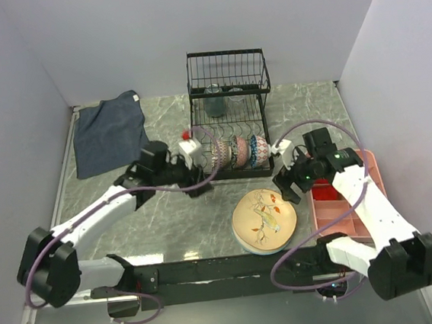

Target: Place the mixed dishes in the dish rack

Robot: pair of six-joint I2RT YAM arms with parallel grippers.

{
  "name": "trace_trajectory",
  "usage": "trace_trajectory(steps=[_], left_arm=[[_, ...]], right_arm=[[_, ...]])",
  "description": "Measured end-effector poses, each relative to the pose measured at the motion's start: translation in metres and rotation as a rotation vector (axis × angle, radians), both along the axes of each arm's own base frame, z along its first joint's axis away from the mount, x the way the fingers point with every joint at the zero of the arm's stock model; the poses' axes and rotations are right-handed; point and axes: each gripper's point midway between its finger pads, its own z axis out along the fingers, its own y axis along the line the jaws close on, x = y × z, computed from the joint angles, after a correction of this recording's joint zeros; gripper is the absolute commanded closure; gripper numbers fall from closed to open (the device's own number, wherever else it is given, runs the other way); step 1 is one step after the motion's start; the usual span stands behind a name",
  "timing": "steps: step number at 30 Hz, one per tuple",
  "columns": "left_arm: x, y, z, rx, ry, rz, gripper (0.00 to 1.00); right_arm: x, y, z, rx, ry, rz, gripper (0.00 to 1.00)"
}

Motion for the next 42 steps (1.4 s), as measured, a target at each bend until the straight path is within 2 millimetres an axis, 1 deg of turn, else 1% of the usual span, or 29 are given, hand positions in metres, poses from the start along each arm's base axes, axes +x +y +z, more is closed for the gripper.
trace_trajectory(steps=[2,4,6,8,10,12,14,17,20,22,26,32,35,36,38,39,41,42], left_arm=[[-0.019,-0.002,-0.034,0.077,0.065,-0.055,0.3],[-0.037,-0.002,-0.062,0.149,0.119,-0.106,0.3],[-0.051,-0.004,-0.079,0.195,0.15,-0.148,0.3],[-0.062,-0.007,-0.086,0.215,0.163,-0.181,0.3],[-0.066,-0.008,-0.088,0.221,0.161,-0.196,0.3],[-0.065,-0.007,-0.089,0.229,0.152,-0.194,0.3],[-0.062,-0.005,-0.09,0.243,0.138,-0.188,0.3],[-0.06,-0.003,-0.092,0.259,0.123,-0.183,0.3],[-0.056,-0.001,-0.093,0.267,0.113,-0.172,0.3],[-0.052,0.001,-0.093,0.272,0.106,-0.16,0.3],[-0.04,0.005,-0.091,0.278,0.096,-0.124,0.3],[-0.021,0.007,-0.082,0.271,0.076,-0.081,0.3],[-0.018,0.007,-0.081,0.273,0.072,-0.073,0.3],[-0.017,0.007,-0.082,0.275,0.072,-0.07,0.3],[-0.015,0.008,-0.083,0.28,0.077,-0.063,0.3],[-0.014,0.009,-0.084,0.283,0.078,-0.054,0.3],[-0.009,0.013,-0.085,0.292,0.076,-0.032,0.3],[-0.007,0.015,-0.085,0.296,0.074,-0.021,0.3]], right_arm=[[0.0,0.002,-0.007,-0.007,0.038,0.01,0.0],[0.0,0.002,-0.018,-0.019,0.088,0.02,0.0],[0.0,0.002,-0.029,-0.033,0.139,0.032,0.0],[0.0,0.001,-0.041,-0.05,0.191,0.048,0.0],[0.0,0.0,-0.049,-0.064,0.22,0.064,0.0],[0.001,0.0,-0.052,-0.068,0.224,0.075,0.0],[0.002,0.001,-0.052,-0.068,0.219,0.083,0.03],[0.004,0.007,-0.055,-0.066,0.215,0.107,0.05],[0.003,0.012,-0.062,-0.065,0.221,0.134,0.07],[-0.001,0.014,-0.07,-0.069,0.232,0.153,0.1],[-0.007,0.014,-0.08,-0.076,0.249,0.175,0.11],[-0.005,0.015,-0.087,-0.076,0.241,0.179,0.18],[-0.001,0.016,-0.09,-0.073,0.237,0.181,0.26],[0.0,0.017,-0.093,-0.072,0.237,0.182,0.31],[0.0,0.017,-0.098,-0.074,0.245,0.182,0.37],[-0.001,0.016,-0.101,-0.076,0.252,0.181,0.42],[-0.003,0.018,-0.103,-0.064,0.266,0.174,0.49],[-0.004,0.019,-0.103,-0.06,0.27,0.173,0.56]])
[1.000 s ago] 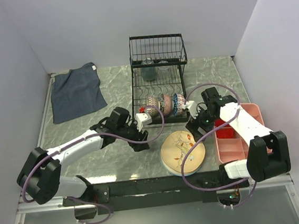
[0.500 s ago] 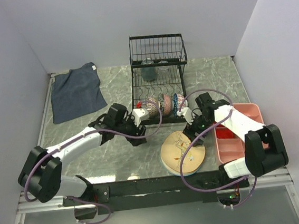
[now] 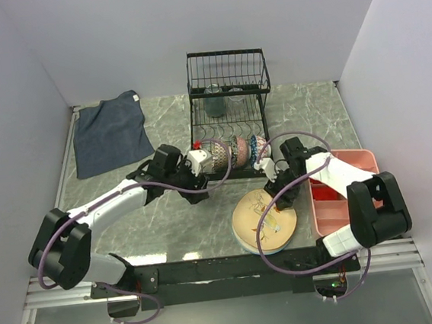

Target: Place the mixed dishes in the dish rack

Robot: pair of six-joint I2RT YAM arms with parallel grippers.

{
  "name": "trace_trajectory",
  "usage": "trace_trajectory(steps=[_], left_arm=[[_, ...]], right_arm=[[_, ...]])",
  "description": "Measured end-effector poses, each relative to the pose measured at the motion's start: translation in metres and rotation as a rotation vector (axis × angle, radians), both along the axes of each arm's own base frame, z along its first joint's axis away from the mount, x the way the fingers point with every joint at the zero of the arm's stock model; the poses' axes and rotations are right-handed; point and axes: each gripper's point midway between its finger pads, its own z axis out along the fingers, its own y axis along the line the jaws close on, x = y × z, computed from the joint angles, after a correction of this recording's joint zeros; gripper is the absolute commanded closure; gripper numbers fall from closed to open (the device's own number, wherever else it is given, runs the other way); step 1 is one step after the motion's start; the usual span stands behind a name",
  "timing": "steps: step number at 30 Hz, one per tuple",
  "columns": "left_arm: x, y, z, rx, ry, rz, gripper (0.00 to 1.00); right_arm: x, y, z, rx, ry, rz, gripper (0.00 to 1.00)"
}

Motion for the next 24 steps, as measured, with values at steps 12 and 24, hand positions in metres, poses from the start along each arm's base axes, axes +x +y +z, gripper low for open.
trace_trajectory(steps=[12,24], left_arm=[[0.031,0.023,0.005,0.024,-0.033,0.138,0.29],[0.027,0.009,0.021,-0.053,-0.032,0.077,0.28]], right_arm=[[0.005,-0.008,0.019,-0.071,-0.26,0.076,0.8],[0.009,-0.003,0.049,-0.075,-0.418,0.123,0.33]])
